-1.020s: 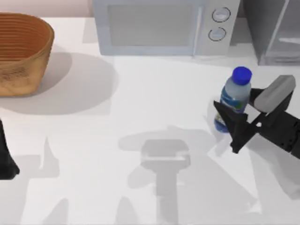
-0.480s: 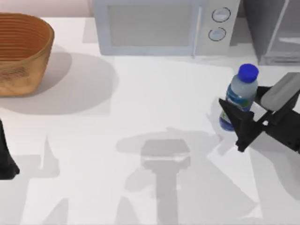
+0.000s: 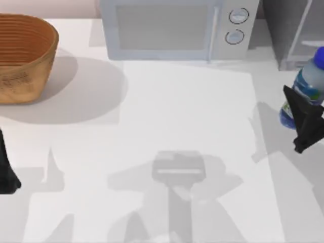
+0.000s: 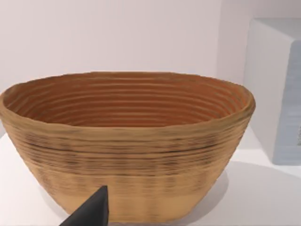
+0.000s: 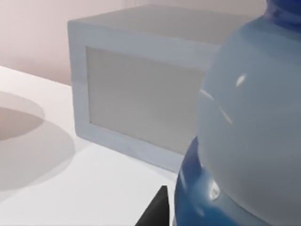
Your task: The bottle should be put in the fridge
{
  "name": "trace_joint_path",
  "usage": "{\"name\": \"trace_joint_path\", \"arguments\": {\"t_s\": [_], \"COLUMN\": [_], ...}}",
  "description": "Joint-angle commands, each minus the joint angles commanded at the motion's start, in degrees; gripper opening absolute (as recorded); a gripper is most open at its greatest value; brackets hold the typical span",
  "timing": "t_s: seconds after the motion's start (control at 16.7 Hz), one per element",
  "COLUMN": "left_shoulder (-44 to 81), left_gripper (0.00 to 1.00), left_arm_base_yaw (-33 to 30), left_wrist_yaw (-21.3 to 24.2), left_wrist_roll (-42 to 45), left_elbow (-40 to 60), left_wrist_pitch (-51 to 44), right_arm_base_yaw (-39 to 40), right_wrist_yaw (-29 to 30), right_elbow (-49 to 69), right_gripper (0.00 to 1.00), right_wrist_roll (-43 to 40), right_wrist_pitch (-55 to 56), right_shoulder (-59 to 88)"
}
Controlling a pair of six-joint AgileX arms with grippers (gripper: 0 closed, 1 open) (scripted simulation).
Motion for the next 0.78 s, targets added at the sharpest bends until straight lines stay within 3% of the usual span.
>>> {"name": "trace_joint_path", "arguments": {"t_s": [0.48, 0.78], "left_shoulder": [0.0, 0.0], "left_gripper": [1.0, 1.0], "left_arm_base_yaw": [0.0, 0.0], "left_wrist_yaw": [0.0, 0.0], "left_wrist_roll": [0.0, 0.0], "left_elbow": [0.0, 0.0], "left_wrist_pitch": [0.0, 0.0], "right_arm_base_yaw": [-6.23, -9.08], "right_wrist_yaw": [12.44, 18.2], "right_elbow": [-10.03, -13.91], "right_gripper": [0.01, 0.01], "right_wrist_roll": [1.04, 1.74], "right_wrist_pitch": [-33.63, -48.61], "right_shoulder": [-46.65, -65.68]}}
